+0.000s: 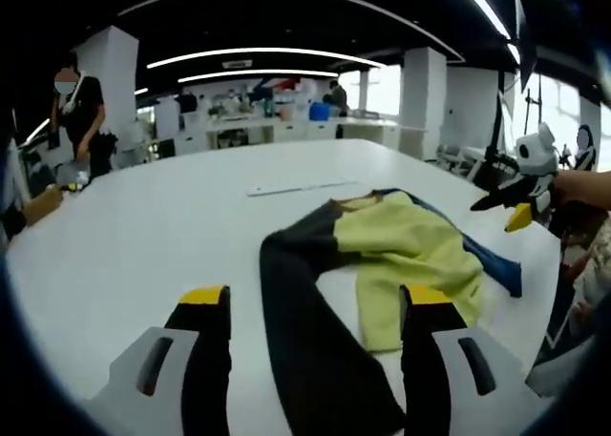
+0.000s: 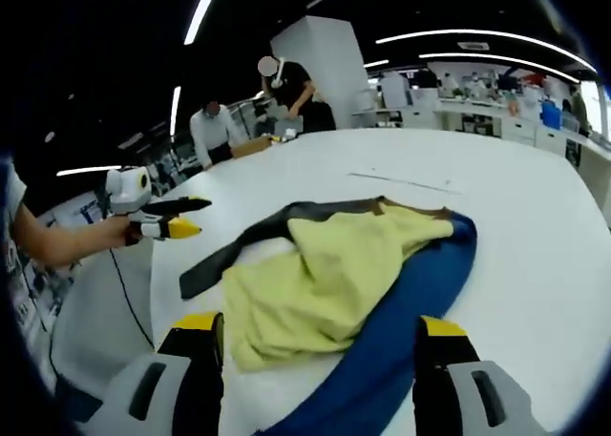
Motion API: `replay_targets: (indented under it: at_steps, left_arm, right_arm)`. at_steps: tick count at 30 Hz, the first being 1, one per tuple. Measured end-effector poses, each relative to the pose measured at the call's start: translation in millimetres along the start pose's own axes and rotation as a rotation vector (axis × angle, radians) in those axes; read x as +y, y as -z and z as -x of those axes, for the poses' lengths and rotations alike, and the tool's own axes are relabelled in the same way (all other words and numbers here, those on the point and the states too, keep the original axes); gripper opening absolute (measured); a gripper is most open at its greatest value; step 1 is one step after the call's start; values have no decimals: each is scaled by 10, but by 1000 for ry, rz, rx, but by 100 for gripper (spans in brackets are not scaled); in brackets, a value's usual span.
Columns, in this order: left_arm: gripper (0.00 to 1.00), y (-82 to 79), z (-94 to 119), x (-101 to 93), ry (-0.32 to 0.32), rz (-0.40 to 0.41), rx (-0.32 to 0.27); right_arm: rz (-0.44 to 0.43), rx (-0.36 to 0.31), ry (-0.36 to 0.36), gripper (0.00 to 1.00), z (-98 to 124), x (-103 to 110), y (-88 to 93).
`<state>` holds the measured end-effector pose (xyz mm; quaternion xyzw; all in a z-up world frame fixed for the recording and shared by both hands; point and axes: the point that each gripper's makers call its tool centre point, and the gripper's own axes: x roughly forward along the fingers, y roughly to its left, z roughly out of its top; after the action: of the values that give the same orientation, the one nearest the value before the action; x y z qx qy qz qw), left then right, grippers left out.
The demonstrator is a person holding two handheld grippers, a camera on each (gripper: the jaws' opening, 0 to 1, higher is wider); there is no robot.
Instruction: Fold the garment on the visible template until the final outline fits inside the template.
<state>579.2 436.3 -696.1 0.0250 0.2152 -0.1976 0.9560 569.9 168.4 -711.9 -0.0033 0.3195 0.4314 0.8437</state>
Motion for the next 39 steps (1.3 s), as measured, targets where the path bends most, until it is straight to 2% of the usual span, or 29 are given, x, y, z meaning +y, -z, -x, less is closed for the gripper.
replay_targets:
  at_steps: [5,8,10,12,15,17,20,24,25,26,31,33,39]
  left_arm:
    - [67,163,150,-87,10,-8,30]
    - [65,253,226,-126,-2,-28,53]
    - [64,297,267,-148,-7,-33,58]
    - [63,403,311,-127,-27,-53,89]
    - [59,535,343,-103,-55,-32,128]
    - [57,617,368,-123,-64,-60,165]
    - [54,669,385,-138,-79,-74,177]
    - [52,810,403,-121,-97,-74,216]
    - [51,841,420,-100,-112,-91,231]
    - [50,880,424,-87,-118,-106,243]
    - [49,992,439,-94,-116,-50,266]
    - [48,1044,443,-88,-120,-44,279]
    - [43,1098,440,-67,-124,-37,305]
  right_arm:
    - [32,35,-45,79,101,180,173]
    - [22,61,-62,77,140,247,285]
    - [52,82,-69,77,174,300,374]
    - [70,101,-79,75,204,360,456]
    - [84,109,-85,73,234,396,529]
    - [100,120,-81,70,247,396,581]
    - [167,161,-62,64,292,385,694]
    - [184,180,-50,59,323,381,777]
    - [245,207,-38,58,337,346,826]
    - [266,217,-38,56,339,345,853]
    - [264,234,-43,50,334,372,946]
    - [313,263,-28,47,342,336,1006]
    - [381,282,-18,36,328,254,1081]
